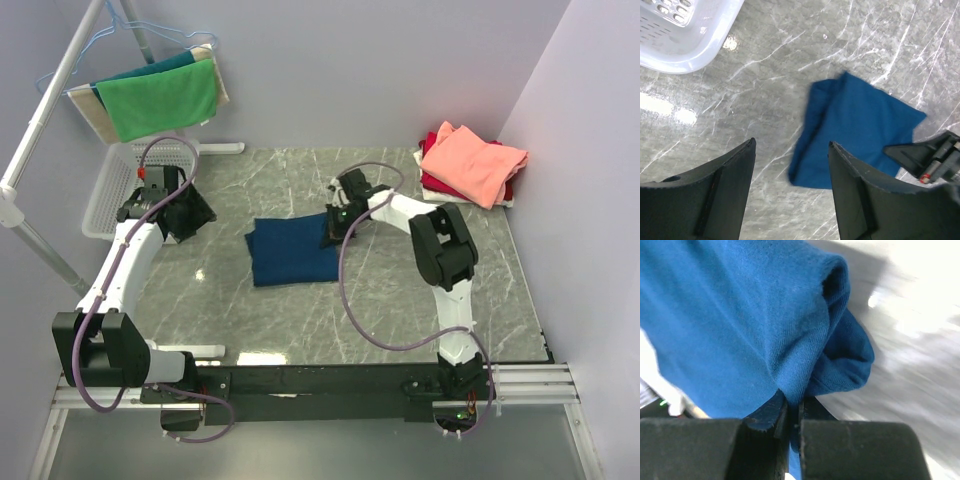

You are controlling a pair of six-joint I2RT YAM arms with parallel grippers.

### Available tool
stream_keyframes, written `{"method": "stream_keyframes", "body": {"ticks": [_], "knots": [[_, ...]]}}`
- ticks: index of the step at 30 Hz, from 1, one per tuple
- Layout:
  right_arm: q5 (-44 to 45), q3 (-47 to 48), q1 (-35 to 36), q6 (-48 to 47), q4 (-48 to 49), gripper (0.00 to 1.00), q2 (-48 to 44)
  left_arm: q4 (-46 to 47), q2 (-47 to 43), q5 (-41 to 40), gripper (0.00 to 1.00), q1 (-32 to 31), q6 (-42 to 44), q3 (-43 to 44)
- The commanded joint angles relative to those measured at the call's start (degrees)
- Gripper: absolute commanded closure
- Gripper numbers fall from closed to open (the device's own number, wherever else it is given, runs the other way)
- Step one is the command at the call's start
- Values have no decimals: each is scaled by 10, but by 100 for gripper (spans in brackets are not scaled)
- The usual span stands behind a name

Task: Fold and stack the t-shirts
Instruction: Neatly place the folded tshirt to the corner

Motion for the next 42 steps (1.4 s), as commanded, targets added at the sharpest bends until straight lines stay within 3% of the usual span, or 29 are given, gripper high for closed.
{"method": "stream_keyframes", "body": {"ticks": [1, 11, 28, 42], "knots": [[142, -44, -52, -48, -73, 100, -45, 19, -16, 14, 35, 3, 11, -1], [250, -94, -149, -81, -94, 100, -118, 20, 5, 28, 36, 4, 18, 19], [514, -120, -294, -106, -111, 100, -133, 18, 46, 37, 36, 6, 32, 50], [605, -116, -405, -89, -118, 100, -139, 19, 99, 45, 38, 6, 32, 79]]}}
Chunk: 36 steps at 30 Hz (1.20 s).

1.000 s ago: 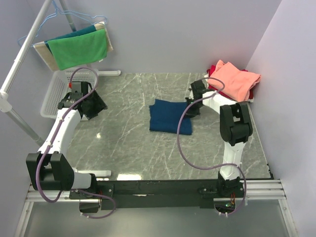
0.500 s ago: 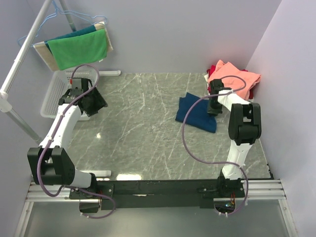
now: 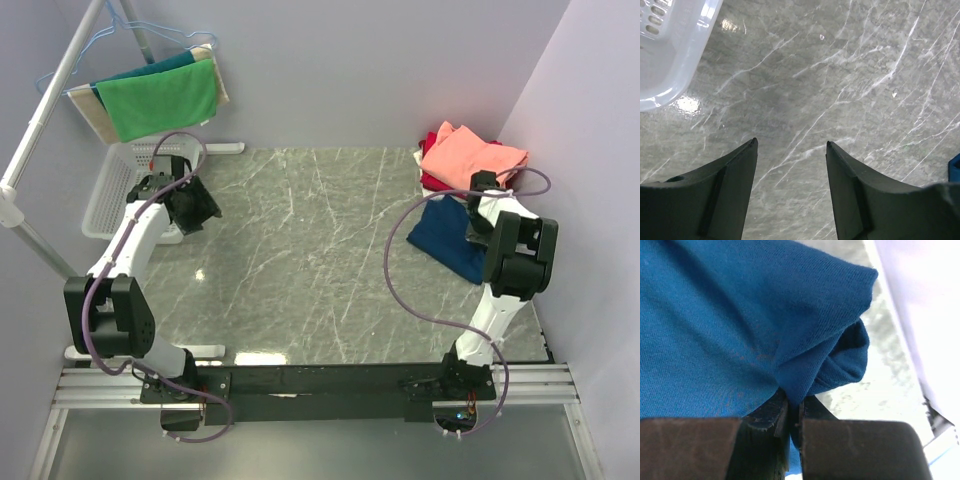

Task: Fold and stack the t-shirts
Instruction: Neatly place the folded tshirt to the corner

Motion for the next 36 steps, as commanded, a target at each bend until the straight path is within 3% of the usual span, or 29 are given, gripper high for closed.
{"method": "stream_keyframes", "body": {"ticks": [1, 8, 17, 25, 26, 27, 29, 30, 33, 36], "knots": [[73, 19, -18, 10, -16, 100, 2, 18, 6, 15, 38, 2, 6, 29], [118, 84, -41, 36, -47, 100, 54, 24, 19, 28, 38, 2, 0, 35], [130, 265, -46, 53, -108, 100, 147, 20, 36, 41, 39, 2, -8, 53], [155, 366, -47, 48, -137, 100, 205, 29, 37, 55, 39, 2, -18, 57], [159, 378, -46, 51, -141, 95, 209, 32, 37, 56, 39, 2, -19, 57], [164, 379, -47, 53, -145, 76, 211, 35, 37, 58, 38, 2, -20, 56], [164, 374, -47, 58, -142, 62, 206, 37, 38, 60, 38, 2, -20, 54], [165, 371, -47, 61, -137, 50, 194, 39, 39, 61, 38, 2, -20, 54], [170, 354, -47, 71, -132, 35, 166, 43, 42, 64, 38, 2, -19, 56], [174, 343, -46, 90, -141, 32, 134, 47, 41, 65, 38, 2, -14, 52]]}}
